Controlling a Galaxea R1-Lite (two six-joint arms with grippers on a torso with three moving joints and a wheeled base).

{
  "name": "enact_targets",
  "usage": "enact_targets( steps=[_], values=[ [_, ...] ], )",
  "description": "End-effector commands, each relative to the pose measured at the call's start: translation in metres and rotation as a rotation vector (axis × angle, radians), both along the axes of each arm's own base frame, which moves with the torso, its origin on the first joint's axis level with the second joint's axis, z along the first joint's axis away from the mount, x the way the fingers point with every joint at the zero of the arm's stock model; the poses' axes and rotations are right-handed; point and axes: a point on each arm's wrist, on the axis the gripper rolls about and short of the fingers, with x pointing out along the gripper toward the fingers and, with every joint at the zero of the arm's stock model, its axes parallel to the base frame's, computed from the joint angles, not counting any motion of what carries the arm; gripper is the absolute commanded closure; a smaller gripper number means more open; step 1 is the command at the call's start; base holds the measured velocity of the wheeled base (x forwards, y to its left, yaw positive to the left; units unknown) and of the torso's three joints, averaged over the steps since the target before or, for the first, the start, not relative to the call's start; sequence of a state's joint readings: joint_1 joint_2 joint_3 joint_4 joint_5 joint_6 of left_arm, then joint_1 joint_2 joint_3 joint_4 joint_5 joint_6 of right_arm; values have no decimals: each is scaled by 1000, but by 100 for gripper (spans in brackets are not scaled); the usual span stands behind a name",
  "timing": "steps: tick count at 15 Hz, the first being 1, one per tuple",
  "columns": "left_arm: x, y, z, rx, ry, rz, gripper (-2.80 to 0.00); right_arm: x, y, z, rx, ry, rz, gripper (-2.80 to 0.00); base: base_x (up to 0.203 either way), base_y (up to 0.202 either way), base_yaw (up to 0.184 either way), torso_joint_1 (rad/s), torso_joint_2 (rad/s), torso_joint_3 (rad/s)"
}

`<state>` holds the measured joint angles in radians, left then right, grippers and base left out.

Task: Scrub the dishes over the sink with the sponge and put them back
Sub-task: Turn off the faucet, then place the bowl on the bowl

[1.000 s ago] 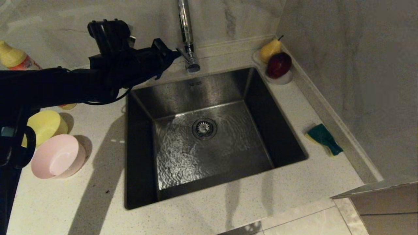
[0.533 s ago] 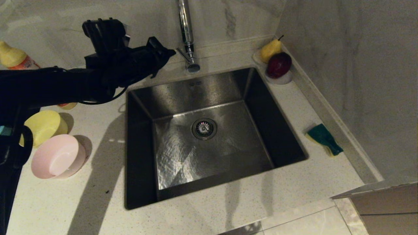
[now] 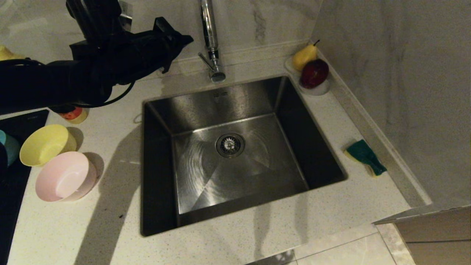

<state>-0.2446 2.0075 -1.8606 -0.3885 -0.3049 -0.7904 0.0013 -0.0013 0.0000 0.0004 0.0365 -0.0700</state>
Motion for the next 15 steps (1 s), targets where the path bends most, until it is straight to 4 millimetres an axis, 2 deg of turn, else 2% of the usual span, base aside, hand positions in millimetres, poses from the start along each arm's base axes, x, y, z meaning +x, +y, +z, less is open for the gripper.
enact_targets(
  steps=[1, 5, 10, 15],
  values=[
    [-4, -17, -1, -3, 4, -44, 0, 0, 0, 0, -1, -1, 1, 0, 0, 0, 0, 0, 0, 0],
    [13, -42, -28, 10, 52, -66, 0, 0, 0, 0, -1, -1, 1, 0, 0, 0, 0, 0, 0, 0],
    [38, -49, -57, 4, 31, 47, 0, 0, 0, 0, -1, -1, 1, 0, 0, 0, 0, 0, 0, 0],
    [43, -48, -60, 34, -20, 95, 0, 0, 0, 0, -1, -1, 1, 0, 0, 0, 0, 0, 0, 0]
  ],
)
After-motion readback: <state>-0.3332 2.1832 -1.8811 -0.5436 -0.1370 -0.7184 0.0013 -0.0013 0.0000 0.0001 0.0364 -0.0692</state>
